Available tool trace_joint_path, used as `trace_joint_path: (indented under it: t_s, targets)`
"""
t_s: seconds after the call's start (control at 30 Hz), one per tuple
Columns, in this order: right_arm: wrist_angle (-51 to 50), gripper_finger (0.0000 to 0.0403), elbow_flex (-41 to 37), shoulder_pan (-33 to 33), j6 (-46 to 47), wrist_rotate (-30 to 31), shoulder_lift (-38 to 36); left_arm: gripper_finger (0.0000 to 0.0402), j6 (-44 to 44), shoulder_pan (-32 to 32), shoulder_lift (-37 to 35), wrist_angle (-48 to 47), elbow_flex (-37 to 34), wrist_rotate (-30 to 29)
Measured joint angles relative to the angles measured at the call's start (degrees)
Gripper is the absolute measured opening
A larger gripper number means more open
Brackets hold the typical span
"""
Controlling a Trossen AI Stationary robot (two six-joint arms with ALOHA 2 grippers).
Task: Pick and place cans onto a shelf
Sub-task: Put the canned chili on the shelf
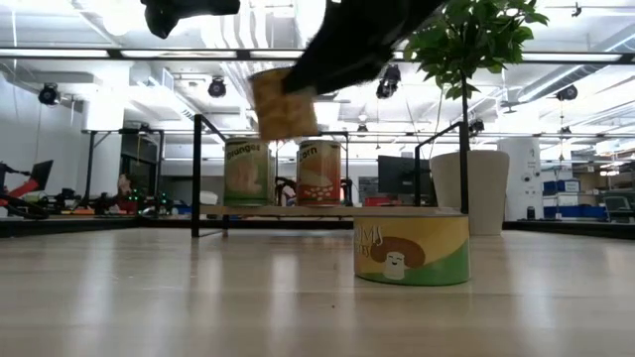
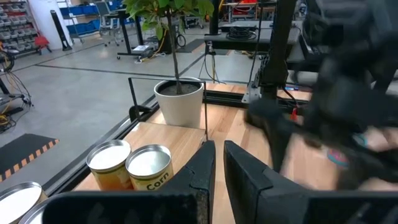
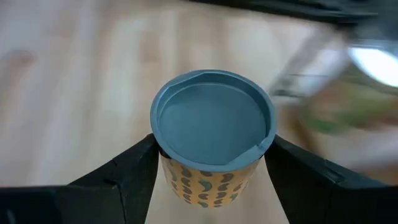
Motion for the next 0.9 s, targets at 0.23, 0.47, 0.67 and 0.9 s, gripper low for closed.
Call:
trace_joint_path:
  t_s: [0.23,0.47,0.67,0.9]
  targets:
    - [0.0,0.026,-14.9,-0.5,8.7,12.9,-13.8,0.0015,0.0,0.0,0.0,0.1,0.0,0.0]
    - [2.3,0.0259,-27.9,-7.4,21.3,20.9,-22.3,0.0015,0.0,0.0,0.0,0.7,0.0,0.0]
    - [12.0,0.0259,-32.3,-14.0,22.4,15.3,-21.9,0.0015,0.1,0.0,0.0,1.1,0.0,0.0]
    - [16.2,0.0259,-31.4,-16.1,22.6,15.3,-16.7,0.0015,0.4,0.0,0.0,1.1,0.0,0.0]
